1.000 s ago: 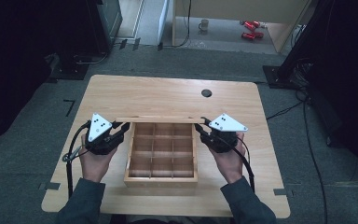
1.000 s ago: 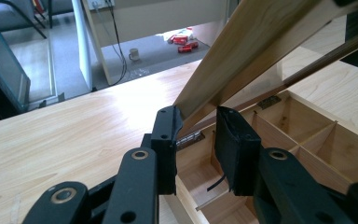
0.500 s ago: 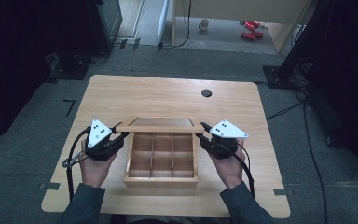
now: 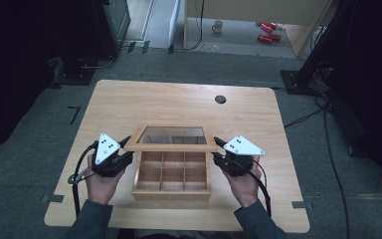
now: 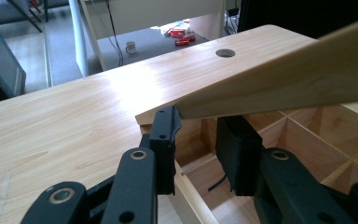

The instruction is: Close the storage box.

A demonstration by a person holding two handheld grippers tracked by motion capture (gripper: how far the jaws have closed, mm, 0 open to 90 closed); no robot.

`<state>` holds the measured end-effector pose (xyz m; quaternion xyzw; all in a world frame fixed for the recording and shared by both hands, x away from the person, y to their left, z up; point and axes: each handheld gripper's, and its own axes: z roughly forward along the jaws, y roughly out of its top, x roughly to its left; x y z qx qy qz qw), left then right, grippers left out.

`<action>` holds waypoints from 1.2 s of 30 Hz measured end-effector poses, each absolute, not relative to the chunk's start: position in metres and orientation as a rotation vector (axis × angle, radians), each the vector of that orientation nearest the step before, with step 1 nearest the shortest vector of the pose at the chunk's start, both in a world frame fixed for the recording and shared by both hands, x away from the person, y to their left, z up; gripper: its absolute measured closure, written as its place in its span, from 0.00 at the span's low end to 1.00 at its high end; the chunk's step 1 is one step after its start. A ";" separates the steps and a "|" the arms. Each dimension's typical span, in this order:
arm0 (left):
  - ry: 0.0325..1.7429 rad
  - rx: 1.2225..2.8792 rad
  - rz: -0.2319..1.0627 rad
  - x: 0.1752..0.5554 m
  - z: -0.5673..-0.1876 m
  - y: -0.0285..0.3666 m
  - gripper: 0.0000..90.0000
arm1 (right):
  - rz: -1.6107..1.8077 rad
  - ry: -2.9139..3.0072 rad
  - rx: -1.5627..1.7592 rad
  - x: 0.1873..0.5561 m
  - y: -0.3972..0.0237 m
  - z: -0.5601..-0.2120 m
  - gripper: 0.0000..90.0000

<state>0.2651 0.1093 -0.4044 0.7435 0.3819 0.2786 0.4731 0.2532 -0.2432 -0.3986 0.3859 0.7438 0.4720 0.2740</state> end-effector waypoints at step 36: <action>0.942 1.818 0.667 0.253 -0.420 0.111 0.77 | 1.260 2.012 1.035 0.240 -0.242 -0.415 0.75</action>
